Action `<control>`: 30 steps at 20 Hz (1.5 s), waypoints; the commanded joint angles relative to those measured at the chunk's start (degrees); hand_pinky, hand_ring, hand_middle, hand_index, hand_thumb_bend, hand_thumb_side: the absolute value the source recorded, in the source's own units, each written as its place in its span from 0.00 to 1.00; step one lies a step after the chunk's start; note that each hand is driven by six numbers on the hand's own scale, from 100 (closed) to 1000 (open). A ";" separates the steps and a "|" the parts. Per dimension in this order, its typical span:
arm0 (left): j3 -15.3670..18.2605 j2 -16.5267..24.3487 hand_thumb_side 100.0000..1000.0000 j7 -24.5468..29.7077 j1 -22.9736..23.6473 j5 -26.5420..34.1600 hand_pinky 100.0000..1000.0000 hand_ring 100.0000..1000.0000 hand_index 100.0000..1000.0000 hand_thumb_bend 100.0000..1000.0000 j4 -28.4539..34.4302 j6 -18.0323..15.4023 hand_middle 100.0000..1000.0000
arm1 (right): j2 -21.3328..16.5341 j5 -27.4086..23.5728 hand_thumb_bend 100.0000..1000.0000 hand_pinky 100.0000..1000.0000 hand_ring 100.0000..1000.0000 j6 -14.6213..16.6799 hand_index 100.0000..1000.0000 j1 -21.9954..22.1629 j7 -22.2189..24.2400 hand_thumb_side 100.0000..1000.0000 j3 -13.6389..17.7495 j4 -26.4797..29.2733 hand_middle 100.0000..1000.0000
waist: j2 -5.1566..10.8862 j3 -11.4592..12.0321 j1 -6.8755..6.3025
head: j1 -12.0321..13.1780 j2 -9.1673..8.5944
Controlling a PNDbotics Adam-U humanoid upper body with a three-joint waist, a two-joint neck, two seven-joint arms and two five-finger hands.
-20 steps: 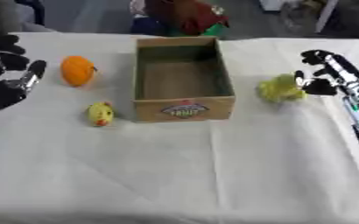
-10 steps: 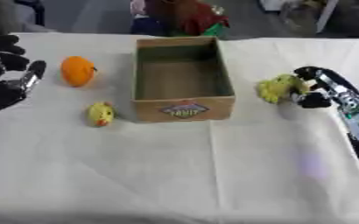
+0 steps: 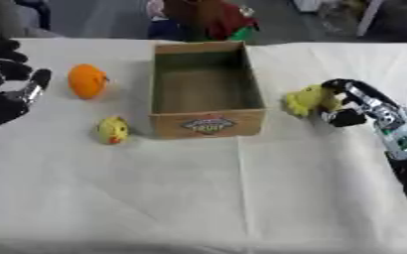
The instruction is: Pick up objects on the table and place them in the box.
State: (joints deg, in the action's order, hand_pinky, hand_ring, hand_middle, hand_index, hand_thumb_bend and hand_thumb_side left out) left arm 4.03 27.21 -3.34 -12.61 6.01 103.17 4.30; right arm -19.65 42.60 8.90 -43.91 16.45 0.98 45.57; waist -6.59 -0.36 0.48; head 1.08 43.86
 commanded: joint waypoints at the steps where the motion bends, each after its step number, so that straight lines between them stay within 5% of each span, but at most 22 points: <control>1: 0.56 1.04 0.00 -0.11 -0.40 0.21 0.65 0.58 0.72 0.40 0.98 -0.02 0.54 | -0.29 1.52 0.13 0.73 0.85 0.59 0.85 -1.15 0.86 0.00 -0.26 0.77 0.75 | 0.82 0.02 -0.14 | -0.13 0.26; 2: 0.56 1.03 0.00 -0.10 -0.38 0.21 0.65 0.58 0.72 0.39 0.97 -0.01 0.54 | -0.36 1.90 0.18 0.63 0.68 0.38 0.60 -1.15 0.44 0.14 -0.15 0.90 0.43 | 0.82 0.01 -0.13 | -0.11 0.26; 3: 0.55 1.03 0.00 -0.09 -0.37 0.21 0.65 0.58 0.72 0.39 0.96 -0.01 0.54 | -0.35 2.68 0.18 0.62 0.68 -0.29 0.58 -1.12 -0.94 0.14 -0.04 1.18 0.42 | 0.82 0.00 -0.12 | -0.13 0.26; 4: 0.56 1.03 0.00 -0.08 -0.36 0.21 0.65 0.58 0.72 0.39 0.96 -0.01 0.54 | -0.31 3.36 0.14 0.59 0.63 -1.04 0.45 -1.10 -2.58 0.14 0.09 1.41 0.31 | 0.83 -0.01 -0.12 | -0.10 0.26; 8: 0.59 1.03 0.00 -0.11 -0.35 0.22 0.65 0.58 0.71 0.39 0.95 -0.02 0.54 | -0.04 3.44 0.08 0.55 0.61 -3.61 0.32 -1.16 -10.01 0.09 0.68 2.29 0.19 | 0.88 -0.02 -0.12 | 0.00 0.26; 15: 0.57 1.07 0.00 -0.14 -0.41 0.28 0.65 0.58 0.71 0.39 0.97 -0.03 0.54 | 0.55 0.64 0.02 0.54 0.61 -4.06 0.29 -2.95 -17.61 0.02 0.36 6.79 0.15 | 1.03 0.06 -0.08 | 0.04 0.26; 23: 0.18 0.88 0.00 0.24 -0.62 0.37 0.65 0.58 0.71 0.39 0.92 0.00 0.54 | 6.27 2.25 0.08 0.55 0.61 -0.93 0.31 -10.96 -14.95 0.01 -3.66 9.15 0.16 | 1.25 0.63 -0.19 | -0.59 0.26; 24: 0.14 0.83 0.00 0.29 -0.68 0.38 0.65 0.58 0.71 0.39 0.92 0.00 0.54 | 7.33 3.02 0.23 0.56 0.62 -0.52 0.31 -11.90 -14.58 0.11 -4.09 8.83 0.16 | 1.25 0.79 -0.23 | -0.66 0.26; 25: 0.08 0.80 0.00 0.36 -0.73 0.39 0.65 0.58 0.71 0.39 0.93 -0.01 0.54 | 8.51 3.90 0.09 0.56 0.62 -0.09 0.31 -12.81 -14.22 0.03 -4.51 8.30 0.16 | 1.23 0.98 -0.27 | -0.76 0.26; 30: -0.11 0.63 0.00 0.58 -0.88 0.47 0.65 0.58 0.71 0.39 0.95 -0.01 0.54 | 13.45 8.21 0.11 0.57 0.62 2.24 0.33 -14.96 -13.03 0.09 -5.98 4.64 0.18 | 1.10 1.76 -0.45 | -1.10 0.26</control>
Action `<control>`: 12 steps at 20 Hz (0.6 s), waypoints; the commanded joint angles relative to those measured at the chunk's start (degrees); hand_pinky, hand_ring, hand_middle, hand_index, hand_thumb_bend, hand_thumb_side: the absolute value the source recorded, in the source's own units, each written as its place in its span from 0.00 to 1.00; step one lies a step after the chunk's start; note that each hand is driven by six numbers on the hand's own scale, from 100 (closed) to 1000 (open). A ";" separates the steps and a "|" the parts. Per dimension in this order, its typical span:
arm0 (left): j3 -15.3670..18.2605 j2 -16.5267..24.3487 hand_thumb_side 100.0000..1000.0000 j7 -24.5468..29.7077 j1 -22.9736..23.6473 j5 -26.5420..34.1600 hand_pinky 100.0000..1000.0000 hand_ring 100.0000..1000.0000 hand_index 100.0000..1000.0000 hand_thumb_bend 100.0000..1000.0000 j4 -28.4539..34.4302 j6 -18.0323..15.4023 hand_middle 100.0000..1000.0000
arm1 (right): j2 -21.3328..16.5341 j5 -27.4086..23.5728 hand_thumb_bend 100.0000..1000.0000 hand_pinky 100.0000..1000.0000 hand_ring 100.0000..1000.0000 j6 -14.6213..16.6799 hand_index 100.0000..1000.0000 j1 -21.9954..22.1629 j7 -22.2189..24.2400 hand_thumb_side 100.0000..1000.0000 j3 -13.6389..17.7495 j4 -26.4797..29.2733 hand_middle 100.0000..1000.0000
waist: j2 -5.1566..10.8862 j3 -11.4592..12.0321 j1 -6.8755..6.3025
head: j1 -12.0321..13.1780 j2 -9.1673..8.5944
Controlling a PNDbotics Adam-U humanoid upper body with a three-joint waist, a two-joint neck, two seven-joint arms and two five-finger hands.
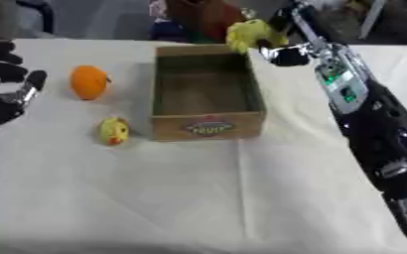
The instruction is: Pick up objects on the table and place them in the box.
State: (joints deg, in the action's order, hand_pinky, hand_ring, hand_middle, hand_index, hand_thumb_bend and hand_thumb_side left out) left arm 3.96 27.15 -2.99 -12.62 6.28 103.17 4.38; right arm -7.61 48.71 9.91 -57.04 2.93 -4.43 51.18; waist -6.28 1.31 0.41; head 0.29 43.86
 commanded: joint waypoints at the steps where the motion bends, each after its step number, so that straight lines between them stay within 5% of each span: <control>1: -0.07 0.65 0.00 0.25 -0.91 0.22 0.65 0.58 0.71 0.39 0.96 -0.08 0.54 | 2.29 2.96 0.19 0.57 0.63 1.89 0.34 -1.97 0.92 0.09 -1.00 -1.88 0.19 | 0.76 0.19 -0.39 | -0.37 0.26; 5: -0.14 0.57 0.00 0.35 -0.97 0.23 0.65 0.58 0.71 0.39 0.93 -0.03 0.54 | 4.52 5.68 0.15 0.59 0.65 4.91 0.43 -2.14 2.61 0.14 -2.59 -4.52 0.26 | 0.71 0.29 -0.37 | -0.44 0.26; 9: -0.13 0.65 0.00 0.41 -0.92 0.14 0.65 0.58 0.71 0.39 0.82 0.00 0.54 | 4.65 7.09 0.26 0.66 0.76 7.51 0.81 -1.82 4.37 0.07 -3.21 -4.74 0.67 | 0.75 0.15 -0.32 | -0.41 0.26; 12: -0.12 0.73 0.00 0.51 -0.86 0.10 0.65 0.58 0.71 0.39 0.69 0.01 0.54 | 3.68 7.00 0.30 0.71 0.82 8.22 0.91 -1.60 5.34 0.02 -2.97 -3.18 0.82 | 0.81 -0.01 -0.24 | -0.27 0.26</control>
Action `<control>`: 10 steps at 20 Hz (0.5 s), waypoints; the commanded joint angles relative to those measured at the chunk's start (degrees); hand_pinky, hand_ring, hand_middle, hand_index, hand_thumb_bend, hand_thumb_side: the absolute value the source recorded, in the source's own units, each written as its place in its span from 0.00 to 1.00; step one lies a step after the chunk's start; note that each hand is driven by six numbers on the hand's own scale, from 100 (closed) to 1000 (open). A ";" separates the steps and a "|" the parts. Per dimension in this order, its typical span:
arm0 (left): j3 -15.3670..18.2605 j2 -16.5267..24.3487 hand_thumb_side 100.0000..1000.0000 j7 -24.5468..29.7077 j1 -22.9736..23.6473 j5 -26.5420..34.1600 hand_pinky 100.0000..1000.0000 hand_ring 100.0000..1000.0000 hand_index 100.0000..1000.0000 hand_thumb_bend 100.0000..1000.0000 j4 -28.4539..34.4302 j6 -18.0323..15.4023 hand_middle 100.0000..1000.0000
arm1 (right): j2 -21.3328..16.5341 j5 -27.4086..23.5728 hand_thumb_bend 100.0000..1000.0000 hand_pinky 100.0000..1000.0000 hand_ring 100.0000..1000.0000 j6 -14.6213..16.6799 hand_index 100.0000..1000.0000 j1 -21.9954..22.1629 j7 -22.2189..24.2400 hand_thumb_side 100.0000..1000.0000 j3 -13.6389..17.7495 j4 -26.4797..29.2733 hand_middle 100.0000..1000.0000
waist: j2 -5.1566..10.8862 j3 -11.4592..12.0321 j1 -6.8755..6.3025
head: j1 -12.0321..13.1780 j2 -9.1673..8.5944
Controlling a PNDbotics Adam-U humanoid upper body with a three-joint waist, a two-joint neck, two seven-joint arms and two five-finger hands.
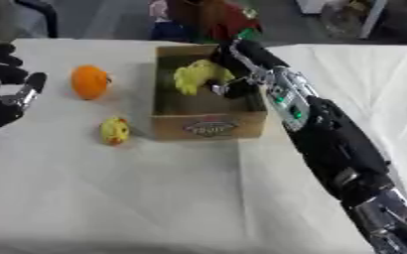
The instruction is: Pick up objects on the table and place them in the box.
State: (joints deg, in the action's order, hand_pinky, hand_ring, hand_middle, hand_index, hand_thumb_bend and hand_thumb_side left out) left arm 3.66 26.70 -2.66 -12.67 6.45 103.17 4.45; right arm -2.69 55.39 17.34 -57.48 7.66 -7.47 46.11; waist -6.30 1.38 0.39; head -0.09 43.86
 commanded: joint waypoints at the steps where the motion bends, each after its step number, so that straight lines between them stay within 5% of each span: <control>1: 0.18 1.21 0.00 0.23 -0.76 -0.10 0.65 0.58 0.71 0.39 0.62 -0.03 0.54 | -1.73 0.20 0.30 0.71 0.83 0.86 0.92 -1.12 0.78 0.00 0.14 2.58 0.84 | 0.86 -0.18 -0.17 | 0.17 0.26; 10: -1.05 2.94 0.00 2.54 -0.45 -1.10 0.65 0.58 0.72 0.39 -0.20 0.06 0.54 | -8.66 -8.55 0.19 0.67 0.78 -1.05 0.84 2.06 -0.57 0.00 1.44 12.18 0.68 | 0.88 -1.15 0.05 | 0.94 0.26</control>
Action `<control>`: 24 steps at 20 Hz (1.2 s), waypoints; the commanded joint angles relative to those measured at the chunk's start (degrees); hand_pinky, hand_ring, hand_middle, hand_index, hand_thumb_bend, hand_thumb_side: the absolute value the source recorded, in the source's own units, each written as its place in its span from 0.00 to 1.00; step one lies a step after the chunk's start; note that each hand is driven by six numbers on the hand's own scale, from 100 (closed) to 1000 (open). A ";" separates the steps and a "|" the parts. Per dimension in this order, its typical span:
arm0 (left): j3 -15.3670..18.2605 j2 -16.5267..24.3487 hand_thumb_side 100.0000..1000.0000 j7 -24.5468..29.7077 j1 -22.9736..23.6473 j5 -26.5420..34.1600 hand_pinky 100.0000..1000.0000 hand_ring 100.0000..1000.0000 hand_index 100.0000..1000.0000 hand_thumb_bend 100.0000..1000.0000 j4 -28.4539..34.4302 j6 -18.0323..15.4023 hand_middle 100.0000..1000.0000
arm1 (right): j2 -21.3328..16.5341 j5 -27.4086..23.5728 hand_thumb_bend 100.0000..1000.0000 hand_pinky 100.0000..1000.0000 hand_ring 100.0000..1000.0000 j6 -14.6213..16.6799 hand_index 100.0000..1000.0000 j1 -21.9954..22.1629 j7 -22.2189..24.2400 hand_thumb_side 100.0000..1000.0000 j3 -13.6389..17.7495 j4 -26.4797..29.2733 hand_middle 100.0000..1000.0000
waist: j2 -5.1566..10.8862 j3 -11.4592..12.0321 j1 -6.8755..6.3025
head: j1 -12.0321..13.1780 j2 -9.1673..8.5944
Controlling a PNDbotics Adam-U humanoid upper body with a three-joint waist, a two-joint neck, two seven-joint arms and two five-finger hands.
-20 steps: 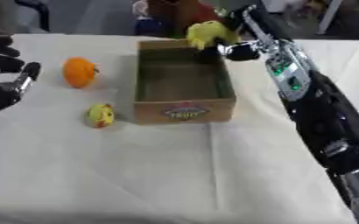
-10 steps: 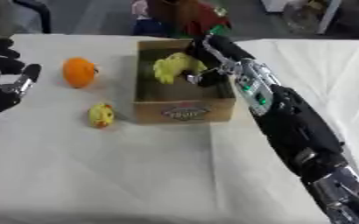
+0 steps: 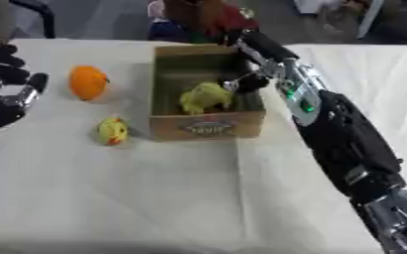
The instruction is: Pick up objects on the table and place them in the box.
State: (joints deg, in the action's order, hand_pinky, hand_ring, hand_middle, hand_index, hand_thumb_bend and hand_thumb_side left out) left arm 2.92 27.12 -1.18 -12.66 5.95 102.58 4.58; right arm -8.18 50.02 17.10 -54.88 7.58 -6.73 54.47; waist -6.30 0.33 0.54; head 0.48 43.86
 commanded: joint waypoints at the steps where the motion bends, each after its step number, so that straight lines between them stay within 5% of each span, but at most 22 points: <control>1: -0.75 3.01 0.00 1.82 -0.37 -0.93 0.65 0.58 0.72 0.39 0.14 -0.01 0.54 | -4.29 -4.45 0.18 0.66 0.78 -1.31 0.84 -0.03 -0.81 0.00 0.98 5.07 0.67 | 0.86 -0.23 -0.08 | 0.51 0.26; 9: -5.58 6.28 0.00 8.41 -1.68 -3.93 0.65 0.58 0.72 0.39 -4.45 0.07 0.54 | -9.20 -11.22 0.11 0.64 0.76 -5.25 0.82 3.36 -3.19 0.00 3.48 10.79 0.62 | 0.91 -1.09 0.05 | 1.30 0.26; 24: -15.53 8.49 0.00 15.21 -11.34 -15.60 0.67 0.61 0.75 0.47 -21.57 -2.77 0.57 | -9.25 -13.86 0.04 0.64 0.76 -6.62 0.81 5.76 -3.22 0.00 4.18 12.02 0.61 | 1.05 -2.44 -0.26 | 2.18 0.26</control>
State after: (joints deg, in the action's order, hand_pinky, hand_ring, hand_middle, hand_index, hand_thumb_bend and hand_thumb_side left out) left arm -12.39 34.47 14.01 -22.90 -8.02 81.76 2.29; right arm -16.37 36.62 10.57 -48.31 4.45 -3.13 65.04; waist -6.25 -2.08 0.45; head 2.46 43.86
